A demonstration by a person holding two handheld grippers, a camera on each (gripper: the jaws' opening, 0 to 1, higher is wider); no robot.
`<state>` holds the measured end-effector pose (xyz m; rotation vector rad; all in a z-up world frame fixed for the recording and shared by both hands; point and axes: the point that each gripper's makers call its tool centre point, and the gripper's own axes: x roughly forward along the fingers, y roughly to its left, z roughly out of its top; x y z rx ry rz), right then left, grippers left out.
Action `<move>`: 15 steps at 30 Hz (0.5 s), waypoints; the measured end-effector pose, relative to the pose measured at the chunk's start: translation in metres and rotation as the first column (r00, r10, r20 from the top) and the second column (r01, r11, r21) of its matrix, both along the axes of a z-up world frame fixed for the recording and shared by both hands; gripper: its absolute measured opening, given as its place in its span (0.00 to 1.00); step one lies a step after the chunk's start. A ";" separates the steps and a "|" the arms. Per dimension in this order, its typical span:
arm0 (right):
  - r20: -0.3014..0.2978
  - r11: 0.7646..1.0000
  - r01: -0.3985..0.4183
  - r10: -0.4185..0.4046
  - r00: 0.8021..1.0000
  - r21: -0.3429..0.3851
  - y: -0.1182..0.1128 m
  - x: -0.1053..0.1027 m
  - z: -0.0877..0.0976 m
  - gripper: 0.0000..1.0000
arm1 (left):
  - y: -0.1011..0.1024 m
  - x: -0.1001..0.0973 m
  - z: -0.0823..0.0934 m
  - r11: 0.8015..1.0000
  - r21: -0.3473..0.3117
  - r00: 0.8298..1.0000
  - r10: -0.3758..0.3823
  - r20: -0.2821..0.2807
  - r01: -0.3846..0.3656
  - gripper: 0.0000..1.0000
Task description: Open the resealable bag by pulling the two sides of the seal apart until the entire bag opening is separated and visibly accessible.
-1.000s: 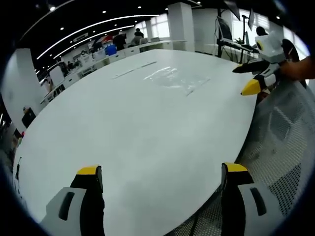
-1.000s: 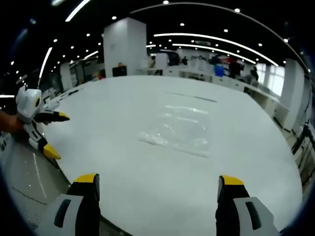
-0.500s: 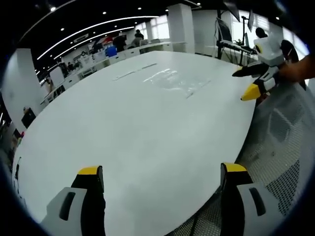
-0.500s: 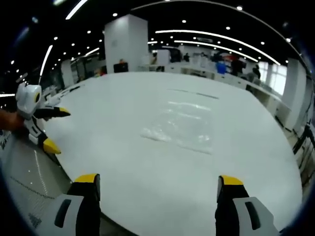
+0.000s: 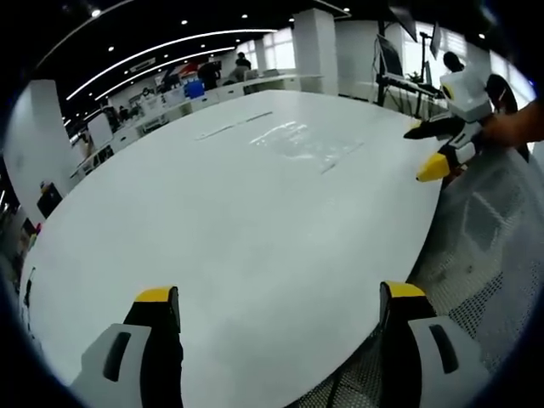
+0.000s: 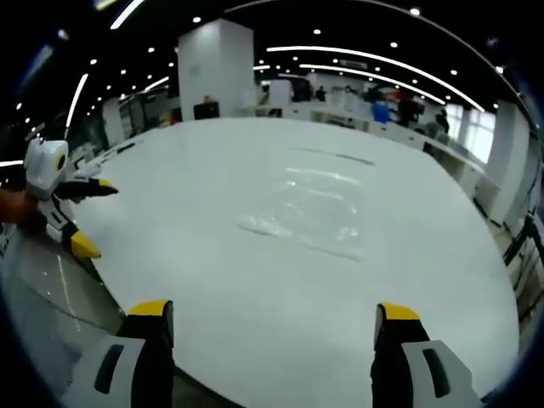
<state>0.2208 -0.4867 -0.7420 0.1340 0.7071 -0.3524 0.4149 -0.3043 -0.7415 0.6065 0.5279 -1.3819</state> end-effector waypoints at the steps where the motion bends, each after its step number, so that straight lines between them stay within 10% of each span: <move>1: 0.002 1.000 0.000 0.000 1.000 -0.002 0.000 0.000 0.001 0.98 | -0.001 -0.001 0.001 1.000 -0.005 1.000 -0.004 0.002 0.004 0.96; 15: 0.011 1.000 0.012 -0.012 1.000 -0.004 -0.004 0.001 0.002 0.97 | -0.002 -0.002 0.002 1.000 -0.008 1.000 -0.018 0.004 0.018 0.96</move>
